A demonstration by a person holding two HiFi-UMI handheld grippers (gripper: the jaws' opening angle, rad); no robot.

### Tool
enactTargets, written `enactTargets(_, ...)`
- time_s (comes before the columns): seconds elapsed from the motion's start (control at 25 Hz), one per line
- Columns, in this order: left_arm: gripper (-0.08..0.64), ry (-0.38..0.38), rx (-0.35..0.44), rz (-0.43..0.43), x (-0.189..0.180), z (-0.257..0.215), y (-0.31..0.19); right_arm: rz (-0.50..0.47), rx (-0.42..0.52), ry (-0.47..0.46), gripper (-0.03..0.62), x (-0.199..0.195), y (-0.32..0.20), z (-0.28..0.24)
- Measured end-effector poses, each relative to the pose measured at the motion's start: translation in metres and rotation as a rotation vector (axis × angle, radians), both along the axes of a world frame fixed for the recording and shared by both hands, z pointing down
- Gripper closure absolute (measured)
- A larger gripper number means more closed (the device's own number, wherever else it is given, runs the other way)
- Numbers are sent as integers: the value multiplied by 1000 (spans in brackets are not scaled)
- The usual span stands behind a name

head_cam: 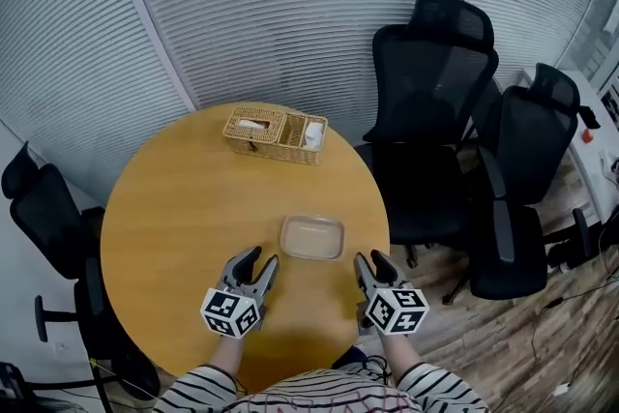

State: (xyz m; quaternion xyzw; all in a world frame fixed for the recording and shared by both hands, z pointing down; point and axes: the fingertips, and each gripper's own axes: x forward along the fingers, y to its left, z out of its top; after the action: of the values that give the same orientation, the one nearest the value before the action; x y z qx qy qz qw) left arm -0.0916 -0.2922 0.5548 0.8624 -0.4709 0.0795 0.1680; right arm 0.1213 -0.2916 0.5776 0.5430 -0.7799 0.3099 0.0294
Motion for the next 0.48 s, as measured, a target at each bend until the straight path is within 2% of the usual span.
enactTargets(0.28, 416, -61, -38, -1, -2, 35, -29, -28, -44, 10, 423, -8, -36, 36)
enactTargets(0.48, 416, -71, -82, -3, 0, 59, -42, -45, -64, 26, 440, -14, -57, 60)
